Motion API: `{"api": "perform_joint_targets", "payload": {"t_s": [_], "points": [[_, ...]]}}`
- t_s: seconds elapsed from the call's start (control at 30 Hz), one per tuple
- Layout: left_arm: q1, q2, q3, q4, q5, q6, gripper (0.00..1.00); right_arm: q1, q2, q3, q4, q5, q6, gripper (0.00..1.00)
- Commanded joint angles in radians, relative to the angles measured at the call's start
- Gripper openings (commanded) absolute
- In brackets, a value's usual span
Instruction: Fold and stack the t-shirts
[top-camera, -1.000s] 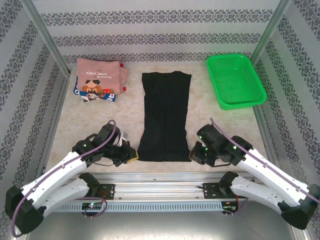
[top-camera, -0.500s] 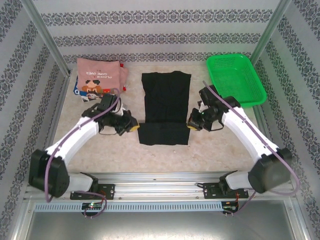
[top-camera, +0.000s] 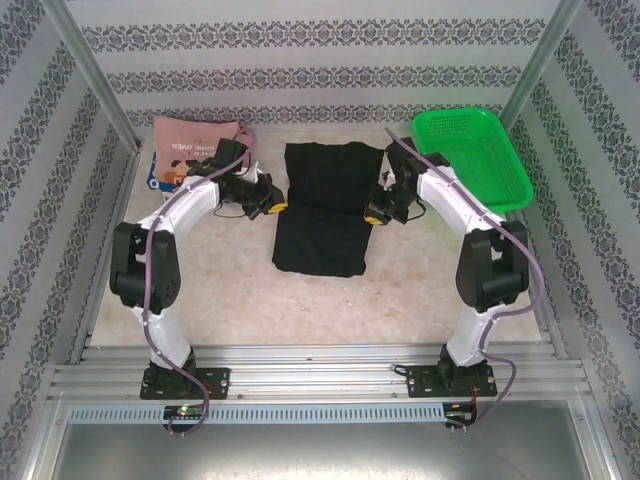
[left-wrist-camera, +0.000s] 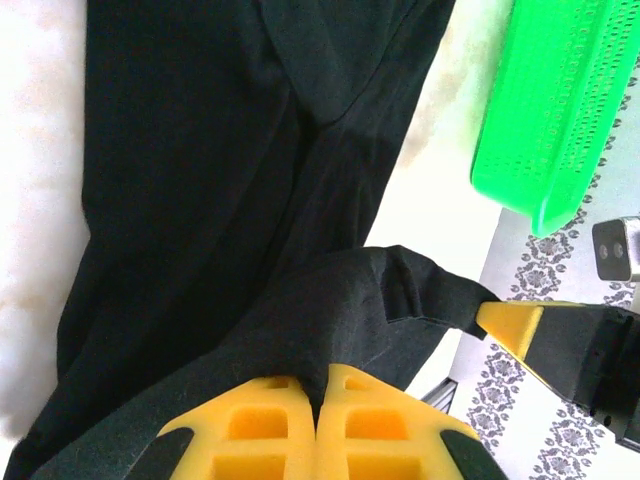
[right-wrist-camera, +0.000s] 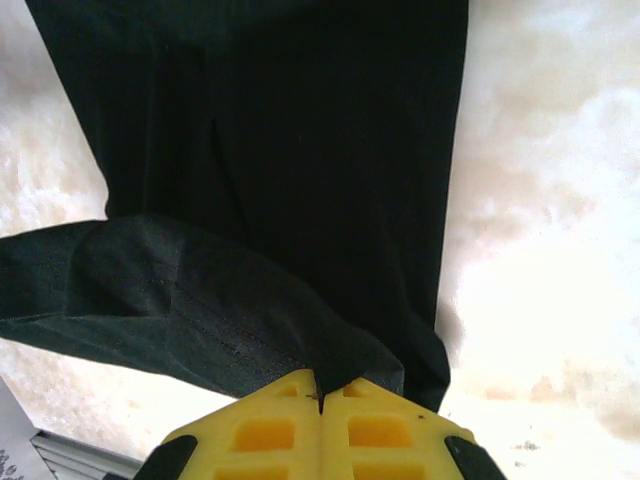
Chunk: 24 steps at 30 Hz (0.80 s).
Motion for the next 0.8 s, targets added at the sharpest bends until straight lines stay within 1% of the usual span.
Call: {"api": "perform_joint_targets", "payload": {"t_s": [0.0,0.2,0.4,0.67,0.77], "points": [[0.017,0.052,0.057,-0.015,0.025,0.051,0.0,-0.023,0.066,0.074,-0.016,0.0,-0.041,0.0],[0.036,0.13,0.147,-0.003,0.024,0.057,0.0,-0.05,0.179,0.2,-0.057,0.02,-0.069,0.0],[0.039,0.209,0.248,0.004,0.026,0.052,0.0,-0.082,0.238,0.254,-0.047,0.018,-0.07,0.0],[0.051,0.329,0.399,-0.03,0.023,0.061,0.0,-0.092,0.349,0.398,-0.084,0.023,-0.09,0.0],[0.055,0.368,0.432,-0.028,0.022,0.06,0.0,-0.095,0.386,0.44,-0.092,0.024,-0.088,0.0]]}}
